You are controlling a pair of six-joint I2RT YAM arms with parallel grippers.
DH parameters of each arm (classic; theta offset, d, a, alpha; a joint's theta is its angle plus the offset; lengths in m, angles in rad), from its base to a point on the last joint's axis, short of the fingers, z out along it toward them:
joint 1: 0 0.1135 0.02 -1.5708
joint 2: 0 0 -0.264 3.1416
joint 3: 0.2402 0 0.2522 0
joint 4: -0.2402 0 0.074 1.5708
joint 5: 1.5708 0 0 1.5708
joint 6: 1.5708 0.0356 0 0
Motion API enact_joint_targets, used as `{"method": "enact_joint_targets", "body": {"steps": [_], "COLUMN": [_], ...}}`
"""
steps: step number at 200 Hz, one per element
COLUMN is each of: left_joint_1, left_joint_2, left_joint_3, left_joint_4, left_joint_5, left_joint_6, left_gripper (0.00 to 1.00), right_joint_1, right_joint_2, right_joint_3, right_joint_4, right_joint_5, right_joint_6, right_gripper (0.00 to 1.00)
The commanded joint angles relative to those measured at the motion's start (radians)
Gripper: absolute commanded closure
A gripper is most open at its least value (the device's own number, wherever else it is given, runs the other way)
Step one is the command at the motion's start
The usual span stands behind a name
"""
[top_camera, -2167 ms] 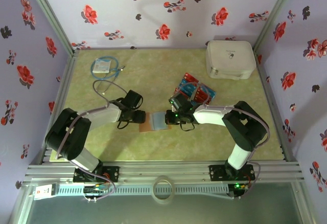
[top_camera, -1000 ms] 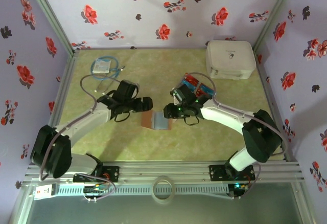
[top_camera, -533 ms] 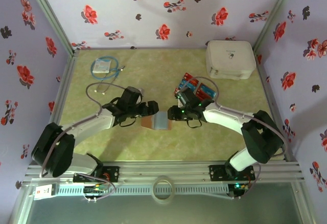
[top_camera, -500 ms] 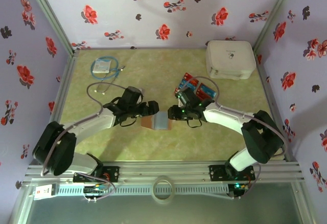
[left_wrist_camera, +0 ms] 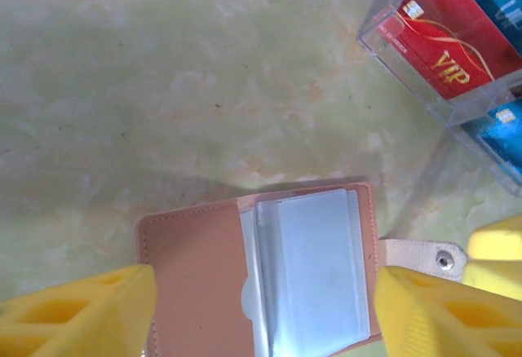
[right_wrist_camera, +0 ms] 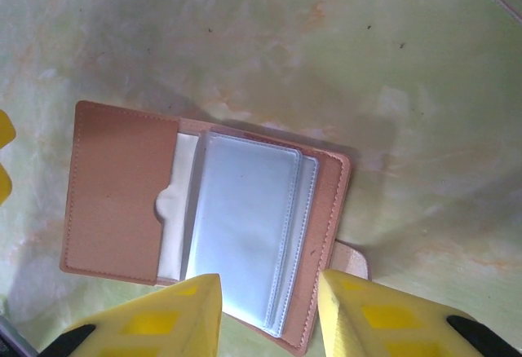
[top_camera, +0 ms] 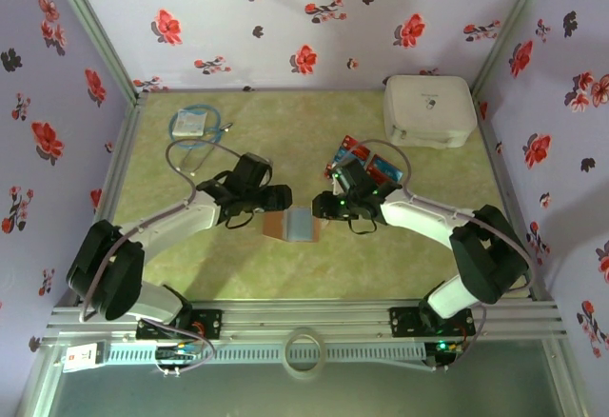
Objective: Put the credit cards into the card holder
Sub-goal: Flip over the card slot on the card holder.
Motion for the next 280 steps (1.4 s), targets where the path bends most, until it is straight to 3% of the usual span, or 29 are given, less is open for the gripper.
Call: {"method": "enact_joint_targets", "body": {"steps": [1, 26, 89, 168, 280], "left_joint_1": [-0.020, -0.040, -0.056, -0.063, -0.064], "left_joint_2": [0.037, 0.066, 0.103, 0.146, 0.142], "left_joint_3": [0.038, 0.036, 0.033, -0.056, -0.146], "left_joint_4": [-0.072, -0.072, -0.061, 0.028, 0.155], "left_joint_5": [-0.047, -0.067, -0.072, -0.091, -0.092], "left_joint_6": [0.042, 0.044, 0.071, 0.081, 0.101], "left_gripper": [0.35, 0.46, 0.58, 0.60, 0.53], "right_joint_1": [-0.005, -0.005, -0.005, -0.004, 0.008], "right_joint_2": [0.033, 0.065, 0.136, 0.170, 0.233], "right_joint_3": [0.048, 0.067, 0.087, 0.094, 0.133], "right_joint_4": [0.020, 0.030, 0.075, 0.104, 0.119], "right_joint_5": [-0.015, -0.027, -0.062, -0.076, -0.086], "right_joint_6": [0.012, 0.017, 0.039, 0.055, 0.063], "right_gripper": [0.65, 0.66, 0.69, 0.73, 0.77]}}
